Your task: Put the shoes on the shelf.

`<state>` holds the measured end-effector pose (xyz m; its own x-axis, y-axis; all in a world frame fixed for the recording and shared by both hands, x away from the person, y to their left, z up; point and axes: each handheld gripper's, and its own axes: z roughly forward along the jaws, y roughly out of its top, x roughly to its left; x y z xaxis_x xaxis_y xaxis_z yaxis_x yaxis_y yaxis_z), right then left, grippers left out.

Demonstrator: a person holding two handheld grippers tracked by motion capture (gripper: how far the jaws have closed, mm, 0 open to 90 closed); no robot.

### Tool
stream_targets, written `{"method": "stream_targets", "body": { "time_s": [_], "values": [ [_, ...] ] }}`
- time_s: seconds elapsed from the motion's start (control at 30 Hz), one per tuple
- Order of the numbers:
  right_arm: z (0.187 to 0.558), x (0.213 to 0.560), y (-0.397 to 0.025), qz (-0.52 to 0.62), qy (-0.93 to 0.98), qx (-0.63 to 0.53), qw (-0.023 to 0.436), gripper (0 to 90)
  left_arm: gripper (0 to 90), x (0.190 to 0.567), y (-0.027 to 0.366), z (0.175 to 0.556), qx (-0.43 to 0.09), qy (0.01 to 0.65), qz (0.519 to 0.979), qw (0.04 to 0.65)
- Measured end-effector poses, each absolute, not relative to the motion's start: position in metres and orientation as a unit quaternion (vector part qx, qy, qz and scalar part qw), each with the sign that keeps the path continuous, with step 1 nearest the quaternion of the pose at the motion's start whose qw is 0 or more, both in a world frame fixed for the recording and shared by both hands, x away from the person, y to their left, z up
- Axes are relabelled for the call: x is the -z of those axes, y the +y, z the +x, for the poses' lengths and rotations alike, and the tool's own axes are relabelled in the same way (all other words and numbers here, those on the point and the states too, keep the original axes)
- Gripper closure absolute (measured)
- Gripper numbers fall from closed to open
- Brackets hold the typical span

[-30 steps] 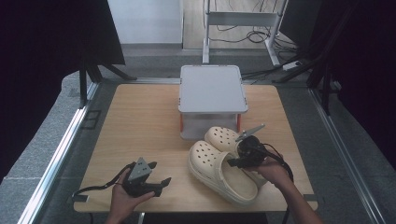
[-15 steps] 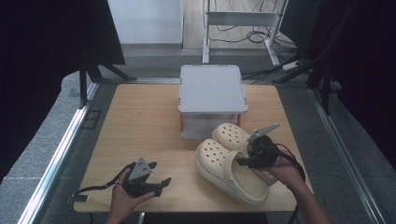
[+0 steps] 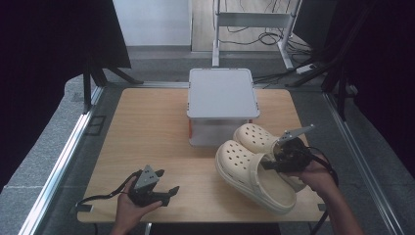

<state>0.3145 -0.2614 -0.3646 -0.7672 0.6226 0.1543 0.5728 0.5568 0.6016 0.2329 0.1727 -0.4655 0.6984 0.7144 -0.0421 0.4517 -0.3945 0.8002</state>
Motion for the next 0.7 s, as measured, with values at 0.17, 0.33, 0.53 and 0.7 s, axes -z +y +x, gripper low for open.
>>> {"method": "stream_targets", "body": {
  "time_s": [0.17,0.33,0.53,0.7],
  "values": [
    [0.314,0.355,-0.266,0.333,0.880,-0.335,0.042,65.8,22.1,0.466,0.172,0.233,-0.156,0.355,0.821,0.419],
    [0.315,0.344,-0.267,0.328,0.880,-0.341,0.043,65.8,22.1,0.466,0.172,0.233,-0.155,0.356,0.821,0.419],
    [0.316,0.334,-0.266,0.320,0.880,-0.350,0.038,65.8,22.0,0.466,0.172,0.233,-0.154,0.356,0.821,0.418],
    [0.318,0.325,-0.260,0.312,0.881,-0.353,0.036,65.9,22.0,0.466,0.172,0.233,-0.154,0.356,0.821,0.418]
  ]
}}
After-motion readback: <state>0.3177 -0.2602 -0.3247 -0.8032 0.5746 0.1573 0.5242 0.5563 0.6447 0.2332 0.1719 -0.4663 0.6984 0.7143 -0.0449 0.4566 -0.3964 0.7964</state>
